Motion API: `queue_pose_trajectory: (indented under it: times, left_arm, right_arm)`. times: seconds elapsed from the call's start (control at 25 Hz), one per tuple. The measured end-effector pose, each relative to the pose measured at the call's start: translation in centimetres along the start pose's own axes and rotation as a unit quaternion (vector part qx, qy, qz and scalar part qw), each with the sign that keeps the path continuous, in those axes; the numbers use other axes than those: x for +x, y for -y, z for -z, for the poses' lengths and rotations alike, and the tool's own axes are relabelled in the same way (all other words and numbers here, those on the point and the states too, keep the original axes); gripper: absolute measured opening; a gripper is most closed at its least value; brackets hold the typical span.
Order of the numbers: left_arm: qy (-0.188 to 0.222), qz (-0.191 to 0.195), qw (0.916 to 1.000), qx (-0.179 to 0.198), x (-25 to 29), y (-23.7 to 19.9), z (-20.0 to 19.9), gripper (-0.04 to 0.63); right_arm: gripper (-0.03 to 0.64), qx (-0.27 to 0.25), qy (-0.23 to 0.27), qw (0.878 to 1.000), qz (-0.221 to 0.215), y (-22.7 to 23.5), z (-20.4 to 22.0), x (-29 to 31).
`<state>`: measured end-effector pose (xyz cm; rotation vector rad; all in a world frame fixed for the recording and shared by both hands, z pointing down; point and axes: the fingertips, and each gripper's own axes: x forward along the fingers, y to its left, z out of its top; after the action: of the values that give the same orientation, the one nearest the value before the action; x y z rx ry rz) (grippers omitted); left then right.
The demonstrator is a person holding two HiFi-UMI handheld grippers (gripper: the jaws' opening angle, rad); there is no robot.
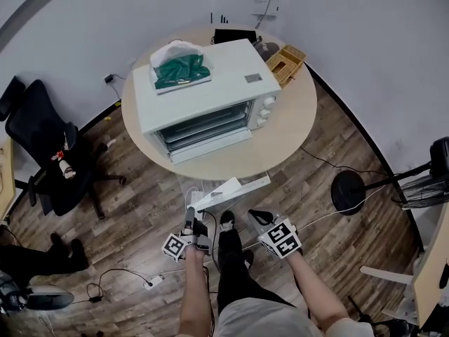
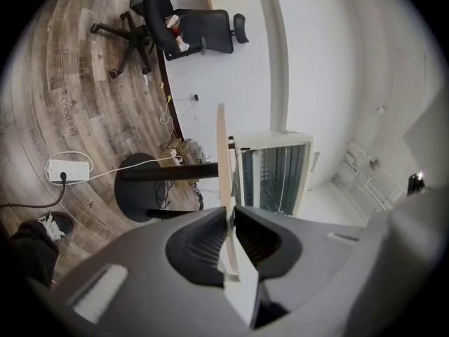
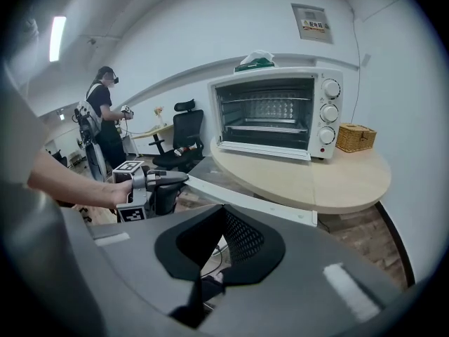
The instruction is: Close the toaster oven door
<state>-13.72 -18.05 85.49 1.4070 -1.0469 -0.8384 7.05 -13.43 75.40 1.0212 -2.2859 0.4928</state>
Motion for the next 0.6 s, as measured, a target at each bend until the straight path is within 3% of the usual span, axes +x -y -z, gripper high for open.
queue_pose_trajectory:
  times: [0.32, 0.6]
  left_arm:
    - [-0.014, -0.015, 0.9993, -0.030, -0.2, 1.6, 0.0, 0.094]
    - [-0.014, -0.027, 0.9975, -0.063, -0.6, 4.2, -0.4, 0.086]
  right_arm:
    - [0.002, -0.036, -0.023, 0.999, 0.032, 0.7, -1.5, 1.4]
    - [0.002, -0.074, -0.018, 0.997, 0.031, -0.5, -3.0, 2.4]
